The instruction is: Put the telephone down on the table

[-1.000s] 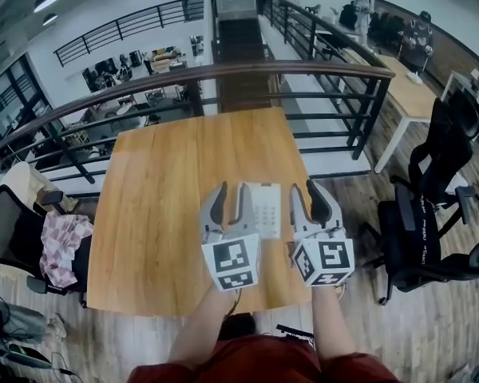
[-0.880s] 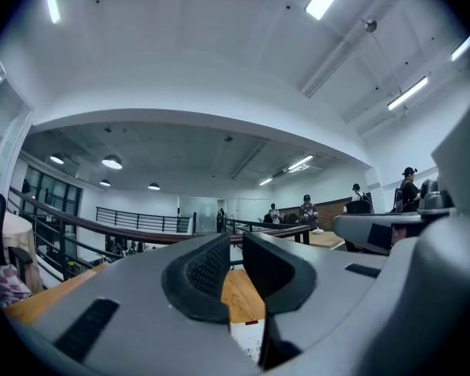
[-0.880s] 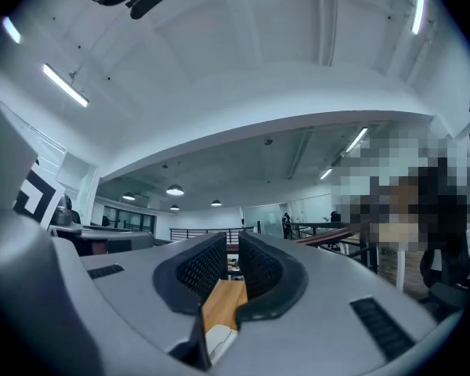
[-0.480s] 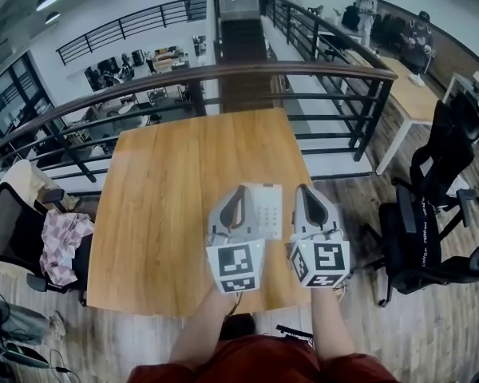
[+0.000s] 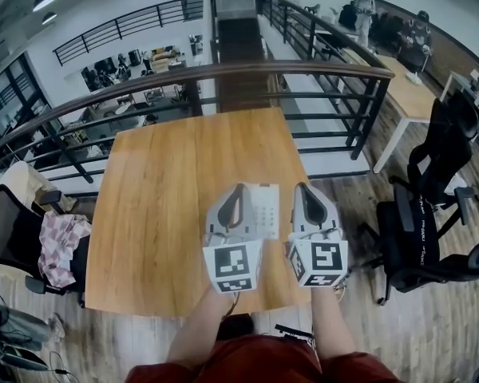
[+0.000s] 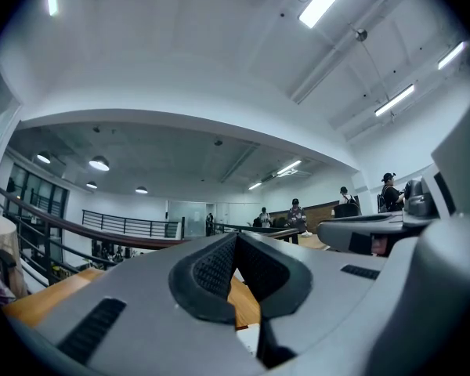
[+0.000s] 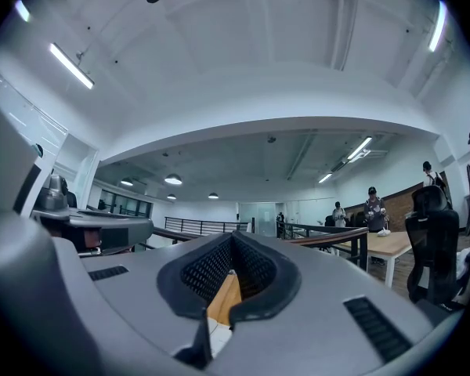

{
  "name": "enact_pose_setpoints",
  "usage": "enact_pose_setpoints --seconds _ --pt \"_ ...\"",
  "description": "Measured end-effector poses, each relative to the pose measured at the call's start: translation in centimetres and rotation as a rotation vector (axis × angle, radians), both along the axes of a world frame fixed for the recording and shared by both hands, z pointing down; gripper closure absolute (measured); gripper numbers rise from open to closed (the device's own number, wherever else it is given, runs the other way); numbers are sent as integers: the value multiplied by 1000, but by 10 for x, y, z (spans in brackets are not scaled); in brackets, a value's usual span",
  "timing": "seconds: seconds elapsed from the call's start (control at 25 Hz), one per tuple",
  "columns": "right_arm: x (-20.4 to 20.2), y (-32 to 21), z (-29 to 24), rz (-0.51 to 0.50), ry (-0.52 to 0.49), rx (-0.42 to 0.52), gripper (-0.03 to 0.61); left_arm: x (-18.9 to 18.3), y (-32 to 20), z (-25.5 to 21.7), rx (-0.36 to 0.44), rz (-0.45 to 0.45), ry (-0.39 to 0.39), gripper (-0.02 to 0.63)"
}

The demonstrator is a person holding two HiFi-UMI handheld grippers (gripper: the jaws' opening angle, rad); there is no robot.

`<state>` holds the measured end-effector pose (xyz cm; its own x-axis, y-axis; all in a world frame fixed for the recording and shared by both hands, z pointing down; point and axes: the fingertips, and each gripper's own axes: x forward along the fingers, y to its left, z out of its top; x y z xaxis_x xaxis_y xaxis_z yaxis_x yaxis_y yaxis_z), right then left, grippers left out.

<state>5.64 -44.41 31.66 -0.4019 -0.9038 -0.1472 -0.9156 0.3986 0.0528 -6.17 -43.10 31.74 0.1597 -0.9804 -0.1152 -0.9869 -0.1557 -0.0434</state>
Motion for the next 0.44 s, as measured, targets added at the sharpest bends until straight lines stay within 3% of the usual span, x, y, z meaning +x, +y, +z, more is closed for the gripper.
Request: enact_pose_setpoints --seconds 0.44 --pt "6 -5 5 20 6 -5 551 4 -7 3 0 -1 11 586"
